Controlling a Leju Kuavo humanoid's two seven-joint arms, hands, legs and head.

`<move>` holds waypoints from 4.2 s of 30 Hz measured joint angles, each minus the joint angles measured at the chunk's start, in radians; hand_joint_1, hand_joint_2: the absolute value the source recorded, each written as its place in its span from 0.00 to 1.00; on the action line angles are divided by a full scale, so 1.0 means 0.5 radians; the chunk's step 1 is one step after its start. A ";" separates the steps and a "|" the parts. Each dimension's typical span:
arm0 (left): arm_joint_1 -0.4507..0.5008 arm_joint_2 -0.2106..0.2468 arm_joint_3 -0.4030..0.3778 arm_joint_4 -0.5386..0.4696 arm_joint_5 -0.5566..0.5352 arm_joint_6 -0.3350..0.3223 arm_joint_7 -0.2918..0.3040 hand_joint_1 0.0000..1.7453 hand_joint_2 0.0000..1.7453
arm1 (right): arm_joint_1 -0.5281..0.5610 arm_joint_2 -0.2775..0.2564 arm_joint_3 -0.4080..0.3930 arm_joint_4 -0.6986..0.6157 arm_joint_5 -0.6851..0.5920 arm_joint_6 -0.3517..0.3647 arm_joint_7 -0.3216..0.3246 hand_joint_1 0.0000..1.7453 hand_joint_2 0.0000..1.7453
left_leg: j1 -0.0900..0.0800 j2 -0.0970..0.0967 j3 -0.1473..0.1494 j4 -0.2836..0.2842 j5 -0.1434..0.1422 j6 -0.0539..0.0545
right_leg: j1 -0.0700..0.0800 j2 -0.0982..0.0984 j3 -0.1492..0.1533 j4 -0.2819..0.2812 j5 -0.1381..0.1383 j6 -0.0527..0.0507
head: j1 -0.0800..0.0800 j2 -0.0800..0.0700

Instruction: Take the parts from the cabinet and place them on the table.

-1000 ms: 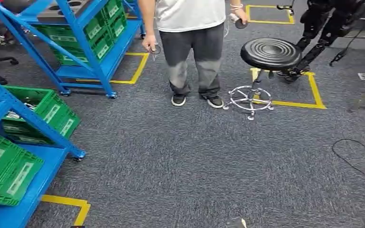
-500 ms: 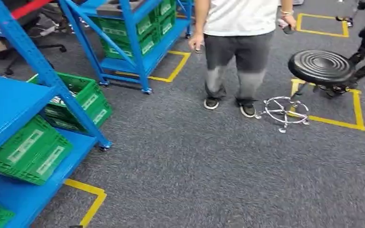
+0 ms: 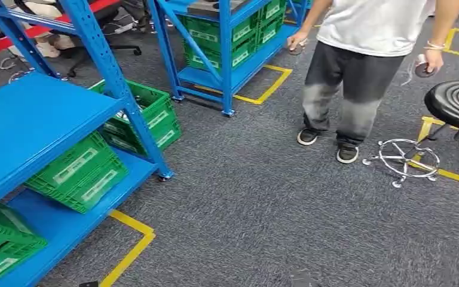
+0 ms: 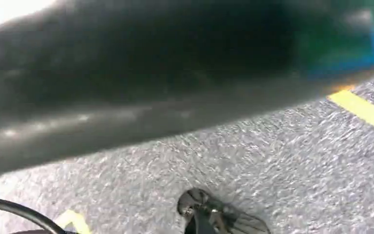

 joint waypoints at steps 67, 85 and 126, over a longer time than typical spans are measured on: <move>-0.066 -0.192 0.348 0.002 0.159 -0.253 -0.030 0.00 1.00 | 0.061 -0.208 0.120 -0.012 0.067 0.330 0.343 0.00 1.00 | -0.013 0.250 -0.268 0.587 -0.245 -0.047 | -0.028 -0.144 0.069 -0.003 -0.050 -0.016 | -0.015 0.000; -0.051 -0.089 0.025 -0.062 0.022 -0.357 0.189 0.00 0.00 | 0.121 -0.237 0.212 -0.015 -0.343 0.648 0.223 0.00 0.00 | -0.018 0.256 0.035 -0.045 0.027 0.057 | -0.030 -0.144 -0.164 0.405 -0.164 0.091 | 0.002 0.000; 0.264 0.242 -1.219 -0.405 0.817 -0.895 0.558 0.00 1.00 | 0.511 -0.498 1.800 -0.247 -2.048 0.860 0.539 0.00 1.00 | -0.022 0.264 -0.060 0.283 -0.221 -0.033 | -0.025 -0.147 0.037 -0.003 -0.020 -0.022 | -0.007 0.000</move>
